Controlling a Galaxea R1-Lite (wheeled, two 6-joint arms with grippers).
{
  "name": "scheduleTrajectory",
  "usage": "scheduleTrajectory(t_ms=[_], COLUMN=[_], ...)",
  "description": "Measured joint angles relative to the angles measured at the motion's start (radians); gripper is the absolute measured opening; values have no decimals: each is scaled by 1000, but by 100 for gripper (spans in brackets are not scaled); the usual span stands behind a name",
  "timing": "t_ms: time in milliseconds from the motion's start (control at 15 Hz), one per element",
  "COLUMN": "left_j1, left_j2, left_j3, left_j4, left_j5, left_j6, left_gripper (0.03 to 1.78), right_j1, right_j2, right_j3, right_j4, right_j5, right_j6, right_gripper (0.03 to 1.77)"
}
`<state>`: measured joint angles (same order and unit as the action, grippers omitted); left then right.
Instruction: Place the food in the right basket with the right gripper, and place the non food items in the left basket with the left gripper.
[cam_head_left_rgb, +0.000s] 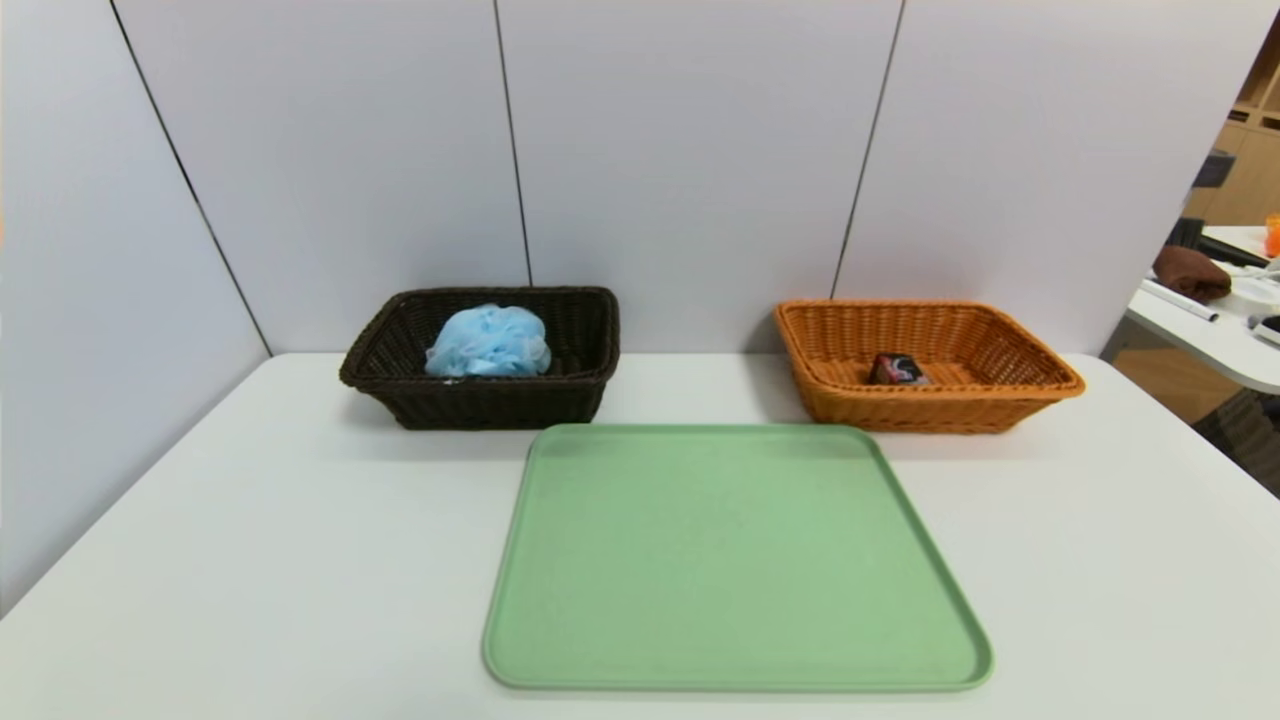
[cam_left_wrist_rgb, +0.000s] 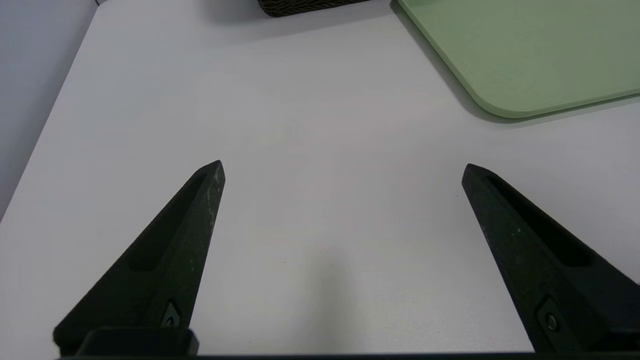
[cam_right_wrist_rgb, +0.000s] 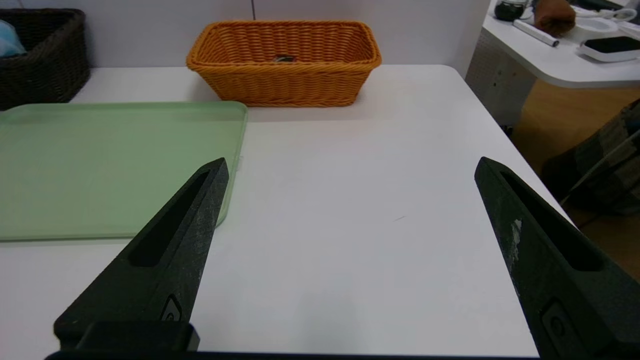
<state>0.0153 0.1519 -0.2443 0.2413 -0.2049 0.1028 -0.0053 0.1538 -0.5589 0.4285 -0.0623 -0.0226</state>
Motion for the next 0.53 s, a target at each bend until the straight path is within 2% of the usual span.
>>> scheduleTrajectory(t_ms=[333,533], left_j1=[-1,-2], left_j2=[-47,-87], left_j3=[21,66], left_j4=[-40,-124], left_j5=[3,3], left_j6=[-1,4], left_gripper=[169,169], right_j1=[1,1], right_j2=[-87,-133], right_j3=[40,115], right_j4=[-69,-171], right_j5=[103,120], right_j6=[1,-1], right_gripper=[170,170])
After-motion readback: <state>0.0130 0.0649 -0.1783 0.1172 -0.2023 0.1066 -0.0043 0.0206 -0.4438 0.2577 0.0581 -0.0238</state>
